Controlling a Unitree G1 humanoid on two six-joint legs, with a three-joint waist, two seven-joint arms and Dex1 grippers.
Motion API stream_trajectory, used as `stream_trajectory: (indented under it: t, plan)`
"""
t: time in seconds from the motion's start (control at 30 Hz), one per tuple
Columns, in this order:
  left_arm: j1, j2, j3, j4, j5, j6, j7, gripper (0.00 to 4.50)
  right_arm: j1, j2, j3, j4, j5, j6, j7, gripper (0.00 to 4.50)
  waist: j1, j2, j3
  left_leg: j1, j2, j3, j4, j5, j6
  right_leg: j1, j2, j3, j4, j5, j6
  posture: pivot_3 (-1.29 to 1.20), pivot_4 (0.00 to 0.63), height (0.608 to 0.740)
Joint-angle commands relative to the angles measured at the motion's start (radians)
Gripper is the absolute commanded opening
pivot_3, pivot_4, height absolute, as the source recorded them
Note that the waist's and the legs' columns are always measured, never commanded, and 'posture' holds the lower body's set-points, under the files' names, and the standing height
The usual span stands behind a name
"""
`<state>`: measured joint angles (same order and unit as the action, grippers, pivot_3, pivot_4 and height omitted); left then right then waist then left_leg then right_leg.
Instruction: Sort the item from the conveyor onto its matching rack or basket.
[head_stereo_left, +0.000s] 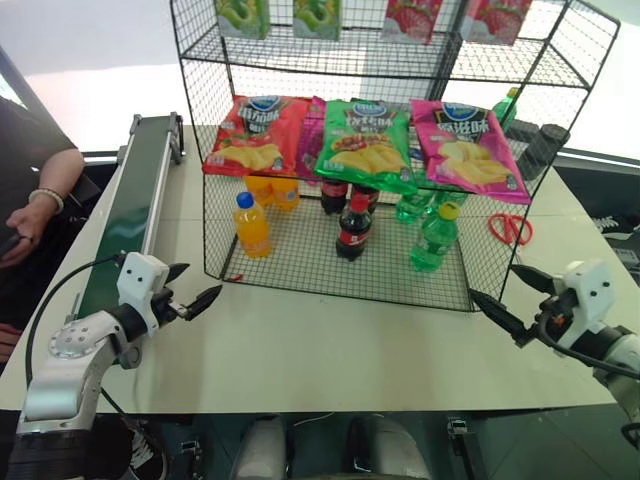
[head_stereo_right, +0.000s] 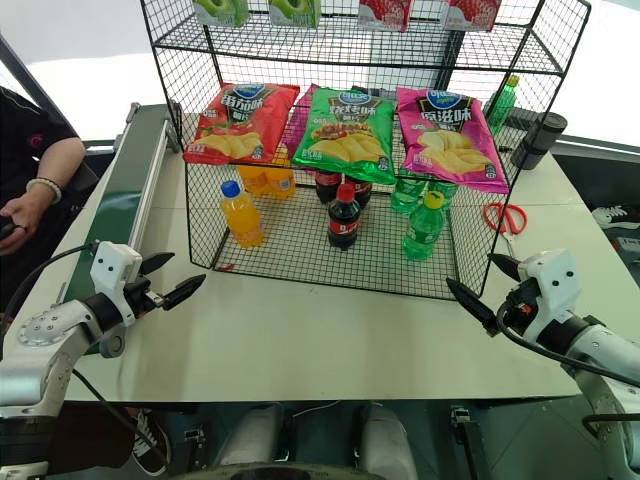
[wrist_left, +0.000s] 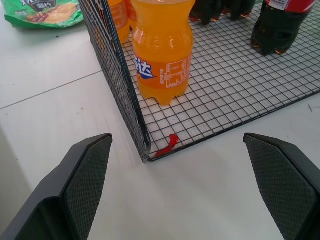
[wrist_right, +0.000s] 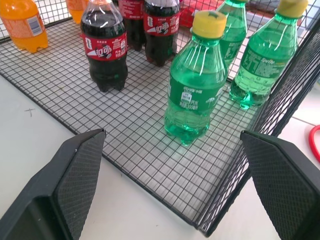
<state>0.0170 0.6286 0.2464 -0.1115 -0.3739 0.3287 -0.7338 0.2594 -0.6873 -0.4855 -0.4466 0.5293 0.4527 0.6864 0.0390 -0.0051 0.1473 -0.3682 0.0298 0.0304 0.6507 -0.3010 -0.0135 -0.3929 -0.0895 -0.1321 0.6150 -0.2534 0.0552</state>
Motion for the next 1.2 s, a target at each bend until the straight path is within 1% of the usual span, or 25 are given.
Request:
stream_trajectory:
  t: [0.03, 0.17, 0.37, 0.57, 0.8, 1.2]
  plan:
    - [0.0, 0.007, 0.006, -0.011, 0.011, -0.034, -0.004, 4.5, -0.009, -0.015, -0.01, -0.035, 0.002, -0.003, 0.001, 4.48, 0.0, 0.0, 0.0, 0.0, 0.0, 0.0, 0.0, 0.0, 0.0, 0.0, 0.0, 0.0, 0.0, 0.0, 0.0, 0.0, 0.15, 0.734]
    - [-0.01, -0.012, 0.012, -0.016, 0.012, -0.03, 0.024, 4.5, -0.009, -0.014, -0.012, -0.029, 0.001, -0.006, 0.008, 4.48, 0.001, 0.0, 0.0, 0.0, 0.0, 0.0, 0.0, 0.0, 0.0, 0.0, 0.0, 0.0, 0.0, 0.0, 0.0, 0.0, 0.15, 0.734]
    - [-0.024, -0.009, 0.01, 0.001, 0.028, -0.04, 0.03, 4.5, -0.017, -0.011, -0.006, -0.002, -0.01, -0.02, 0.019, 4.48, 0.0, 0.0, 0.0, 0.0, 0.0, 0.0, 0.0, 0.0, 0.0, 0.0, 0.0, 0.0, 0.0, 0.0, 0.0, 0.0, 0.15, 0.734]
    - [-0.034, -0.013, 0.006, 0.01, 0.038, -0.043, 0.036, 4.5, -0.039, 0.005, 0.026, 0.008, -0.029, -0.032, 0.008, 4.48, 0.0, 0.0, 0.0, 0.0, 0.0, 0.0, 0.0, 0.0, 0.0, 0.0, 0.0, 0.0, 0.0, 0.0, 0.0, 0.0, 0.15, 0.734]
    - [-0.018, -0.014, 0.008, -0.004, 0.036, -0.026, 0.045, 4.5, -0.032, 0.01, 0.048, 0.023, -0.051, -0.058, 0.016, 4.48, 0.0, 0.0, 0.0, 0.0, 0.0, 0.0, 0.0, 0.0, 0.0, 0.0, 0.0, 0.0, 0.0, 0.0, 0.0, 0.0, 0.15, 0.734]
    - [0.0, -0.02, 0.012, -0.035, 0.029, 0.0, 0.065, 4.5, -0.037, 0.016, 0.051, 0.021, -0.023, -0.038, 0.015, 4.48, 0.0, 0.0, 0.0, 0.0, 0.0, 0.0, 0.0, 0.0, 0.0, 0.0, 0.0, 0.0, 0.0, 0.0, 0.0, 0.0, 0.15, 0.734]
